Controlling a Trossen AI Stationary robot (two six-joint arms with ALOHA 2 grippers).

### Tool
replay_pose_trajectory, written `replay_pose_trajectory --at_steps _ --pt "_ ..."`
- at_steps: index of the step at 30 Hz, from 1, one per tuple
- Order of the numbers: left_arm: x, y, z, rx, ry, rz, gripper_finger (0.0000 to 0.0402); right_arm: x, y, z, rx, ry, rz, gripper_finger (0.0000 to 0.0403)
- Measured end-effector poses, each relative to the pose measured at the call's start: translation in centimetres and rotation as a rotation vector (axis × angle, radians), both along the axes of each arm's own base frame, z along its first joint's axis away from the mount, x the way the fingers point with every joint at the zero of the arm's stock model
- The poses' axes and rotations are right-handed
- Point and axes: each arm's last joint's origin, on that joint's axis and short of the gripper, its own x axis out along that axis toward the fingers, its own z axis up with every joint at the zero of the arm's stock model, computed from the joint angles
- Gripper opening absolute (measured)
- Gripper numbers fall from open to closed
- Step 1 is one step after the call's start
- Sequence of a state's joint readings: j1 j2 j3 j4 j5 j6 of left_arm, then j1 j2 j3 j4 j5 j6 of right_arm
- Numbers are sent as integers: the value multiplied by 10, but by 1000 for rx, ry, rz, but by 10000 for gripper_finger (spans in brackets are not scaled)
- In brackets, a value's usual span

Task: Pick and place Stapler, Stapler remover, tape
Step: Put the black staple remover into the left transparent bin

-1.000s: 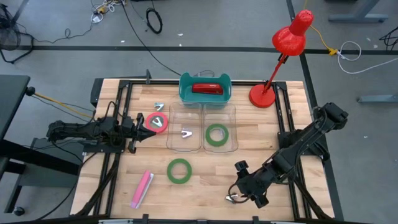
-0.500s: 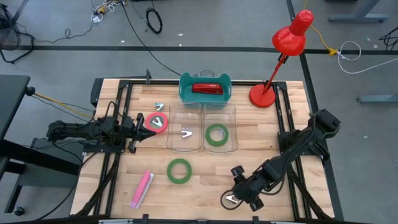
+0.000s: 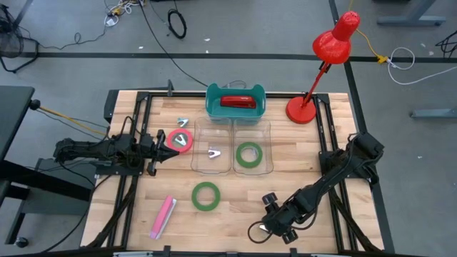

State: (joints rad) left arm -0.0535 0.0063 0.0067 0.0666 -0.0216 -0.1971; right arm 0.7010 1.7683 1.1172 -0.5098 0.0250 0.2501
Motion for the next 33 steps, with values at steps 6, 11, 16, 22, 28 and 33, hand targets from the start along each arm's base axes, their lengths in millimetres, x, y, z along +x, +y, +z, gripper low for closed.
replay_pose_trajectory --at_steps 6,11,16,22,28,33 --pt "0 0 0 0 0 0 3 4 -3 -7 -13 15 -14 205" --pt "0 0 0 0 0 0 3 8 -7 -7 -13 15 -31 205" --pt "0 0 0 0 0 0 3 11 -11 -7 -12 15 -47 205" --pt "0 0 0 -1 0 1 3 11 -11 -7 3 28 -48 205" --pt "0 0 0 0 0 0 3 12 -13 -9 2 44 -75 205" --pt "0 0 0 0 0 0 3 14 -13 -18 10 84 -70 205"
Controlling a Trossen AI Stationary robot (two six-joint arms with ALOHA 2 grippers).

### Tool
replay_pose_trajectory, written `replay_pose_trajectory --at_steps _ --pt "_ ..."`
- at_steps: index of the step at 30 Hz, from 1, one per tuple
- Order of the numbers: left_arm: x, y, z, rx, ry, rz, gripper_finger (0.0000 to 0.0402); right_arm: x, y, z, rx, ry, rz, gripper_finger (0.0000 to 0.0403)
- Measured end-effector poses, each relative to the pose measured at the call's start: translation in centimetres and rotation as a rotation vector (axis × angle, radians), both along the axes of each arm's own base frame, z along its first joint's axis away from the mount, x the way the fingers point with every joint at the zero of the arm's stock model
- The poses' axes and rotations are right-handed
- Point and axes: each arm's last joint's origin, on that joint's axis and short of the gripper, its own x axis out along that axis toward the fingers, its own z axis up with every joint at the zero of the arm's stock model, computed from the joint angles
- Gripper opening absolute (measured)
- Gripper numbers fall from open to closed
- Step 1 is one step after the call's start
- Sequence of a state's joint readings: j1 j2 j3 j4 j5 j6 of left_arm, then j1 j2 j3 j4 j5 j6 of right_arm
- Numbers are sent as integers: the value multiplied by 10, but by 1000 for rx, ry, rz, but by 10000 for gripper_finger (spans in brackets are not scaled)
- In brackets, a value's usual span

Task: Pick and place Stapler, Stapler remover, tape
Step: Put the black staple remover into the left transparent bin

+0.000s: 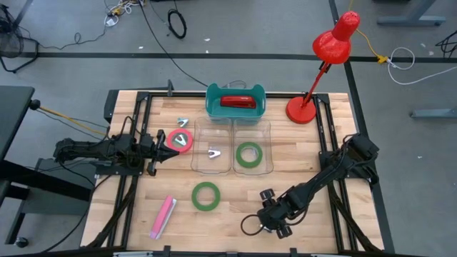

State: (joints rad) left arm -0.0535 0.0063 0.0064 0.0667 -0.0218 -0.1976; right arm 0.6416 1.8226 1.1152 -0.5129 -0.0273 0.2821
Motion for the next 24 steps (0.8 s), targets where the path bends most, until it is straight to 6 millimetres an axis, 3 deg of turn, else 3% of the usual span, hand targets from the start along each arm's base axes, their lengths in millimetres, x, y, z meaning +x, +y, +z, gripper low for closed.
replay_pose_trajectory --at_steps 5,24 --pt "0 0 0 0 0 0 3 1 1 -8 -3 33 7 205" --pt "0 0 0 0 0 0 3 -1 3 -8 38 67 30 205"
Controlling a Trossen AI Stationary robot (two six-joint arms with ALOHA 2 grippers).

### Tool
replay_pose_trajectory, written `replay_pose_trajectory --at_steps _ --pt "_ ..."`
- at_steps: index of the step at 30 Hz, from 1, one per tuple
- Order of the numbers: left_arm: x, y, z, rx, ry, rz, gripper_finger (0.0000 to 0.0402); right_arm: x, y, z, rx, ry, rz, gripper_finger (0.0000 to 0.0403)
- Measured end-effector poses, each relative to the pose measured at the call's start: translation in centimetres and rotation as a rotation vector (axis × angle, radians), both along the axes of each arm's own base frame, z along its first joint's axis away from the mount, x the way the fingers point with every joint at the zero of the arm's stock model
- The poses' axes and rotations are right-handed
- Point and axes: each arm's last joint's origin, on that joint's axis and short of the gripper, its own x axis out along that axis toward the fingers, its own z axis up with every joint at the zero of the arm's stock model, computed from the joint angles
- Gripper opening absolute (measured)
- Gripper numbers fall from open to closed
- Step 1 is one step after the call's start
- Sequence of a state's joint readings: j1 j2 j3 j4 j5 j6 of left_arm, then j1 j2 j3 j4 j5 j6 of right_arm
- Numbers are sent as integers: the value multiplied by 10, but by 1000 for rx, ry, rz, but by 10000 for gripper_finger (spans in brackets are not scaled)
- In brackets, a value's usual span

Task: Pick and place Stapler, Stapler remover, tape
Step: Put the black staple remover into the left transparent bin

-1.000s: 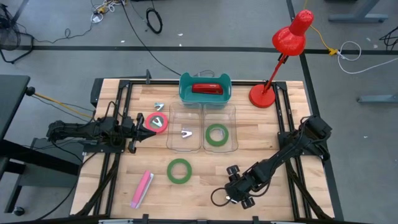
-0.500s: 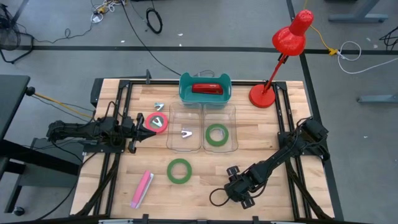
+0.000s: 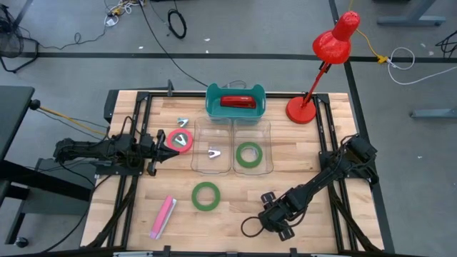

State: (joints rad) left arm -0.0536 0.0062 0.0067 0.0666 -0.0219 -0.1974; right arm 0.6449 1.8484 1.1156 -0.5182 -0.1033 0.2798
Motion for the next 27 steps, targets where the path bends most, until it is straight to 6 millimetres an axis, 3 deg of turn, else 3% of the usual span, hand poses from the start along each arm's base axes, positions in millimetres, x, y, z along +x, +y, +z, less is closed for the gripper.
replay_pose_trajectory --at_steps 27 --pt "0 0 0 0 0 0 3 -1 -7 7 -1 22 -23 205"
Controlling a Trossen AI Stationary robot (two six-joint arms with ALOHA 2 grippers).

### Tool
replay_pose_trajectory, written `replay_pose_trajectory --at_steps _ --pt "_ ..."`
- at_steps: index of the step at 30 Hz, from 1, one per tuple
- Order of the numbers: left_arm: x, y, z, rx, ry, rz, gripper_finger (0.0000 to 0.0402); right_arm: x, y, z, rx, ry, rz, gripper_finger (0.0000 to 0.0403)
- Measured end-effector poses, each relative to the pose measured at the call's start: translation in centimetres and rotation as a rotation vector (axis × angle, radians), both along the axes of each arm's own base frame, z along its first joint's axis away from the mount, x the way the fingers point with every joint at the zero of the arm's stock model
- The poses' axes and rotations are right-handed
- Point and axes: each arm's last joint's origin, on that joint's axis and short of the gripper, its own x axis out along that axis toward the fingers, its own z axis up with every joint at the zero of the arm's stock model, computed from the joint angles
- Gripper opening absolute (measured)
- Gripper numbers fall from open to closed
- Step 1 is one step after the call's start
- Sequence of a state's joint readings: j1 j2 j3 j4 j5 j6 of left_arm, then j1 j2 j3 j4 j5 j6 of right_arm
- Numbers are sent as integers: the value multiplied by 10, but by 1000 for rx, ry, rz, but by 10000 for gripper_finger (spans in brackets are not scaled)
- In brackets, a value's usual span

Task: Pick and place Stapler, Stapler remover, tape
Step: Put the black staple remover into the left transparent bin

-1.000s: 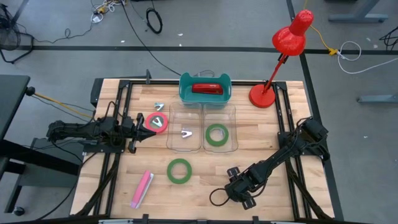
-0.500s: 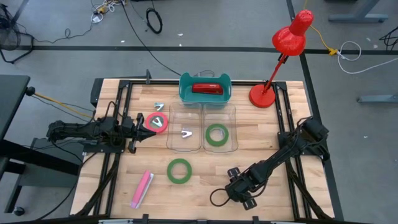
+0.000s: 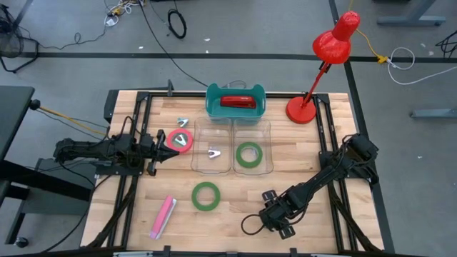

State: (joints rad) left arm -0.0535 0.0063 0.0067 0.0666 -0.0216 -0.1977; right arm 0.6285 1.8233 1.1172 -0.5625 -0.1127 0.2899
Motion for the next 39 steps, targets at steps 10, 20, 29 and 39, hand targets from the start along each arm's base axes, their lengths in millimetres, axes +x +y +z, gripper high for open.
replay_pose_trajectory --at_steps 10,20,29,39 --pt "0 0 0 1 0 0 3 0 0 0 0 0 -1 184" --pt "0 0 0 1 0 0 3 0 0 0 0 0 -1 111" --pt "0 0 0 1 0 0 3 0 0 0 1 0 -2 68" --pt "0 0 0 0 0 0 3 0 0 0 4 0 -1 30"
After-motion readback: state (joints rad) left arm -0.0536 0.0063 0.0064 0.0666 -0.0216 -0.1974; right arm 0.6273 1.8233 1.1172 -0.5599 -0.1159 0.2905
